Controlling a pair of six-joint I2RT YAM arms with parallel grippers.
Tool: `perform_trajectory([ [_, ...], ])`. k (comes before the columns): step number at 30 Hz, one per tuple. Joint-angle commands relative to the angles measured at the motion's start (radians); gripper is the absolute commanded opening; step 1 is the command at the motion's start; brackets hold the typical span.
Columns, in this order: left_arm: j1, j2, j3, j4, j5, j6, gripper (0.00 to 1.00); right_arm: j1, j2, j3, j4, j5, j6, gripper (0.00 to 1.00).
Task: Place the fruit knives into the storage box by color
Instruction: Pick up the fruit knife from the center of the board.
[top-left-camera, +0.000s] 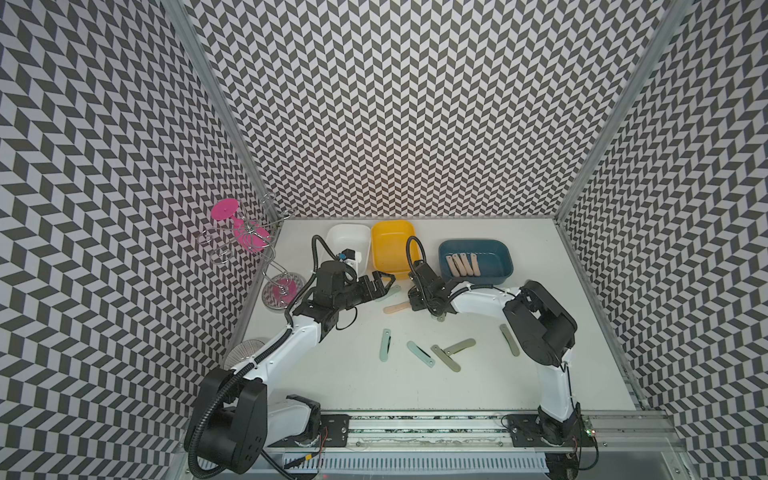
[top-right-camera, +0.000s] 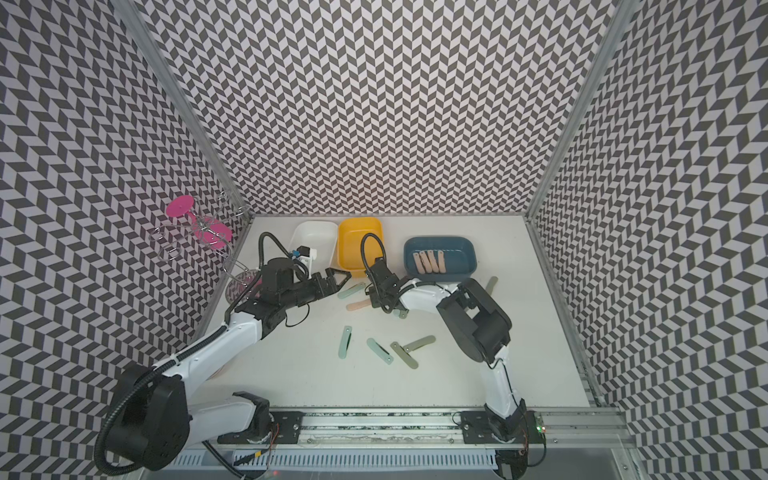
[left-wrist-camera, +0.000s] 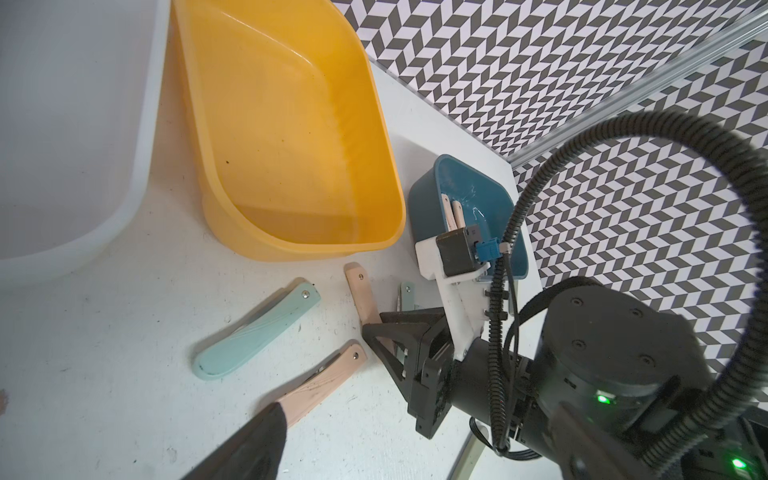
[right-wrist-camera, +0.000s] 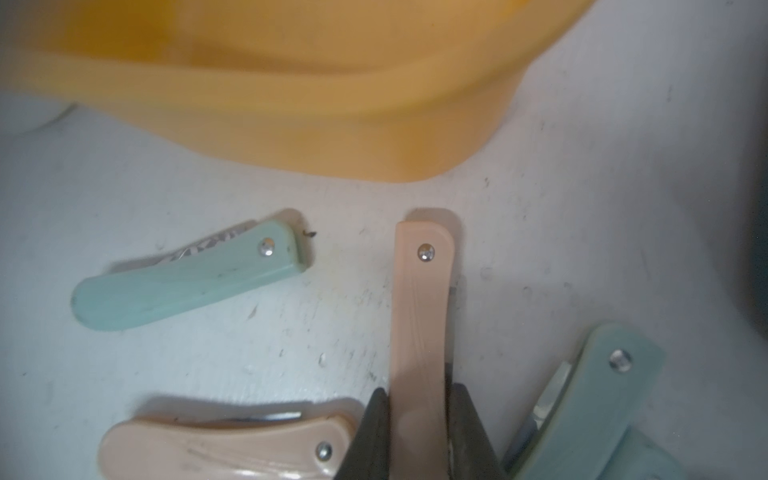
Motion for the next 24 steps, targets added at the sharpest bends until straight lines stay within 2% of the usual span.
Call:
perform_trajectory([
  [1, 0.001, -0.002, 0.02, 0.027, 0.004, -0.011, 1.0, 0.009, -0.071, -0.036, -0.016, -0.043, 0.022, 0.17],
  [15, -0.019, 0.008, 0.045, 0.025, -0.009, -0.023, 1.0, 0.012, -0.321, -0.237, 0.046, -0.086, 0.069, 0.17],
  [24, -0.07, 0.068, 0.158, 0.018, -0.025, -0.02, 1.0, -0.032, -0.465, -0.149, -0.032, -0.011, 0.036, 0.17],
])
